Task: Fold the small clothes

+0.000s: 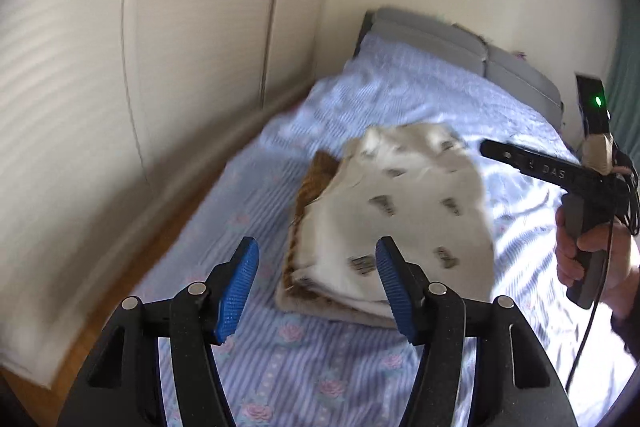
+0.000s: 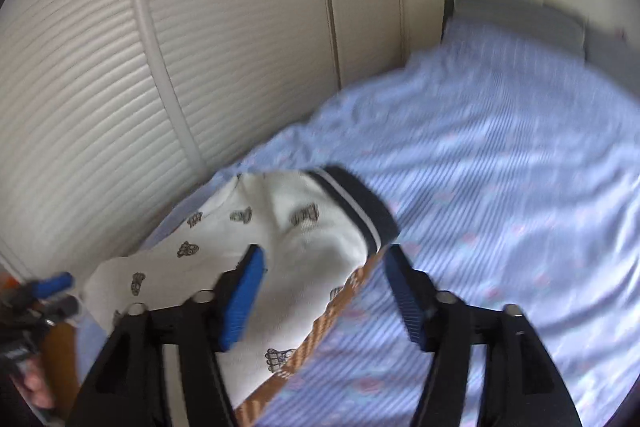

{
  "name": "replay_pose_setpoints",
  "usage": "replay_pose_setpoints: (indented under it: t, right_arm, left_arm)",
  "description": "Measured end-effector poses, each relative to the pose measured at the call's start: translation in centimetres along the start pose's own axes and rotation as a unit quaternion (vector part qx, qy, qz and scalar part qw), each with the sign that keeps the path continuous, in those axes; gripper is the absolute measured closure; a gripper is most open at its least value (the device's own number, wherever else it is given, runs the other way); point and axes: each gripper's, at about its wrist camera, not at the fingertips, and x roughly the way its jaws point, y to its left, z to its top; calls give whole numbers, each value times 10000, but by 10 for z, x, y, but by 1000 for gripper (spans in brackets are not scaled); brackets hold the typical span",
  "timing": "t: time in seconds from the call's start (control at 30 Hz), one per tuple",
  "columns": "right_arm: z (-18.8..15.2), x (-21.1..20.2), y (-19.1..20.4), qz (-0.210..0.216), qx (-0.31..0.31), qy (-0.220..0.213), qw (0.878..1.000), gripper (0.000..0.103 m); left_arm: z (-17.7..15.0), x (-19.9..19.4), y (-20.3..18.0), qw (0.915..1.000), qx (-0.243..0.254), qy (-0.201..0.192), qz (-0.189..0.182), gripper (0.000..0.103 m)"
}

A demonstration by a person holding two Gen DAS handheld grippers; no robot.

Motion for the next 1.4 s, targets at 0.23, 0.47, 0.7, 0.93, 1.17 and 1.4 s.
replay_pose_setpoints:
  t: [0.23,0.47,0.7,0.93,1.17,1.4]
  right_arm:
    - [7,31,29,850,-477,372,9945,18]
    - [-8,78,45,738,-737,1172,9876,17]
    - [-22,63,54,411,-934,899,9907,15]
    - [-46,-35,44,6,-546,107,9984,15]
    - [-122,-166,30,-765,-138,-108,9969,15]
    - [-196,-303,6,-1666,590,-410,9834,15]
  left_arm:
    - [-3,25,-44,9987,274,-28,-437,24]
    - [-19,70,-44,9974,27,612,-370,24]
    - [-22,56,-52,9982,52,525,-288,24]
    - [-34,-8,-64,9997,-142,142,-158,24]
    - [-78,-85,-127,9992,217,-32,-346,19]
    - [-123,-160,-207,9969,456,-219,-599,13]
